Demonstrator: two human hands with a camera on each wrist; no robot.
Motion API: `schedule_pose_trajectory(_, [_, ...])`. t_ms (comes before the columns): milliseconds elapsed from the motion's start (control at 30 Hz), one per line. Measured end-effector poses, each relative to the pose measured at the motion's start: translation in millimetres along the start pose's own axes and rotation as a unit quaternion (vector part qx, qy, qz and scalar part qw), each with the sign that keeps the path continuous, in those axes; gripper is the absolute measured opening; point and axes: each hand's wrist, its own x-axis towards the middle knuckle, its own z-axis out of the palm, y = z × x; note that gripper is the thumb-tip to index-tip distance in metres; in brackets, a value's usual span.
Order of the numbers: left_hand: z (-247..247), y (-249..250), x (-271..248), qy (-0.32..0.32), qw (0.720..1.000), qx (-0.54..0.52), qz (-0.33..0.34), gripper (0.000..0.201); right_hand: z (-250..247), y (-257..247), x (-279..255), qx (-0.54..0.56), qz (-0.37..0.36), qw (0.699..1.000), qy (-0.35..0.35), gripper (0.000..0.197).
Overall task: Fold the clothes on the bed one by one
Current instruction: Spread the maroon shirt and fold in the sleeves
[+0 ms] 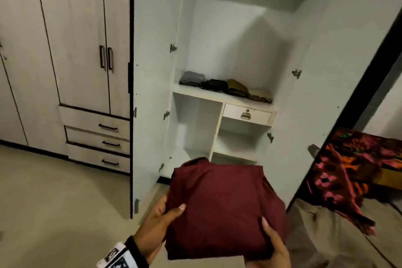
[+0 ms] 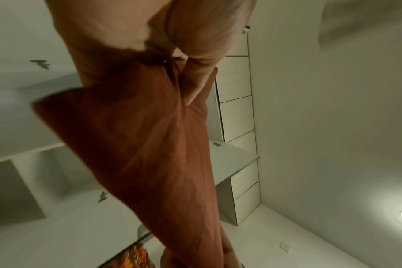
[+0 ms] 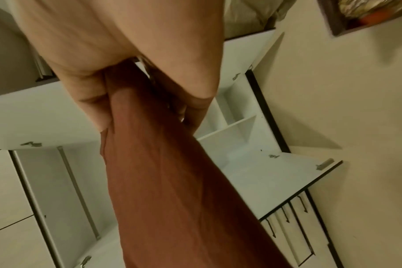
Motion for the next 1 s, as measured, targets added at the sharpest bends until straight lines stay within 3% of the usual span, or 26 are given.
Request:
schedule_pose_trajectory(67, [-5, 22, 47, 0.005, 1.000, -0.002, 0.013, 0.075, 23, -14, 33, -0.027, -0.011, 0.997, -0.074, 0.049])
schedule_pose_trajectory(133, [-14, 34, 92, 0.025, 0.999, 0.012, 0.026, 0.068, 40, -29, 86, -0.107, -0.035, 0.991, -0.068, 0.055])
schedule_pose_trajectory(167, [-21, 36, 114, 0.031, 0.999, 0.019, 0.034, 0.073, 46, -35, 124, -0.178, -0.062, 0.982, -0.027, 0.066])
schedule_pose_trajectory(233, [-32, 37, 148, 0.040, 0.997, 0.045, 0.044, 0.090, 36, -36, 180, -0.263, -0.115, 0.957, -0.045, 0.100])
schedule_pose_trajectory(300, [-46, 25, 187, 0.060, 0.996, 0.046, 0.042, 0.075, 20, -19, 250, -0.351, -0.148, 0.924, -0.037, 0.168])
schedule_pose_trajectory(333, [-52, 19, 205, 0.072, 0.996, 0.044, 0.035, 0.068, 25, -17, 269, -0.378, -0.129, 0.916, -0.038, 0.177])
schedule_pose_trajectory(367, [-56, 15, 224, 0.089, 0.994, 0.054, 0.028, 0.068, 40, -20, 286, -0.404, -0.093, 0.908, -0.054, 0.161])
schedule_pose_trajectory(400, [-59, 12, 242, 0.102, 0.992, 0.070, 0.030, 0.077, 66, -21, 294, -0.432, -0.048, 0.900, -0.027, 0.130])
schedule_pose_trajectory(433, [-64, 8, 268, 0.105, 0.990, 0.090, 0.038, 0.093, 74, -24, 306, -0.408, -0.070, 0.910, -0.031, 0.104])
schedule_pose_trajectory(500, [-66, 3, 324, 0.110, 0.986, 0.121, 0.035, 0.111, 90, -34, 340, -0.343, -0.053, 0.936, -0.066, 0.076])
schedule_pose_trajectory(633, [-60, -17, 443, 0.110, 0.985, 0.128, 0.034, 0.074, 121, -62, 438, -0.311, -0.051, 0.945, -0.090, 0.087])
schedule_pose_trajectory(733, [-44, -17, 532, 0.113, 0.984, 0.139, 0.025, 0.062, 158, -87, 501, -0.303, -0.037, 0.946, -0.107, 0.070])
schedule_pose_trajectory(833, [-20, -13, 604, 0.109, 0.990, 0.093, 0.015, 0.054, 177, -122, 567, -0.297, -0.024, 0.945, -0.133, 0.074])
schedule_pose_trajectory(1000, [18, -26, 715, 0.068, 0.993, 0.094, -0.011, 0.034, 196, -172, 651, -0.306, -0.087, 0.944, -0.081, 0.063])
